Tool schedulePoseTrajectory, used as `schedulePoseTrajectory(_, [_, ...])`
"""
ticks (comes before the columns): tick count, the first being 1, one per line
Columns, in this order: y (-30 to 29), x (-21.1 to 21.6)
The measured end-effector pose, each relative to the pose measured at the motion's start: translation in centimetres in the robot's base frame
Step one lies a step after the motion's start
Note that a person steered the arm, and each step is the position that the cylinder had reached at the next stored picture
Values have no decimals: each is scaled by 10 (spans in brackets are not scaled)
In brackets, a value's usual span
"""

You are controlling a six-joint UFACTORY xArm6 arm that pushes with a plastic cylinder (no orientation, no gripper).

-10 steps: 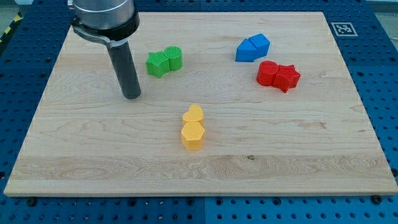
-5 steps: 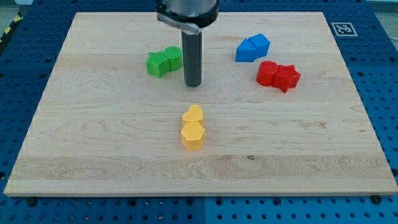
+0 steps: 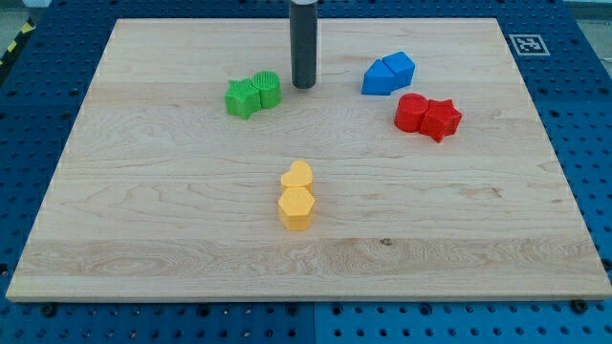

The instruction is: Point your arm at green circle

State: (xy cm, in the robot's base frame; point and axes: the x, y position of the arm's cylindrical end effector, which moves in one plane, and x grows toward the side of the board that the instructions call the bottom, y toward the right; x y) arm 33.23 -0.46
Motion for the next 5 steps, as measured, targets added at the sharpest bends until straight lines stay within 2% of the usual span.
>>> schedulePoseTrajectory(3, [1,28])
schedulePoseTrajectory(5, [-35,45])
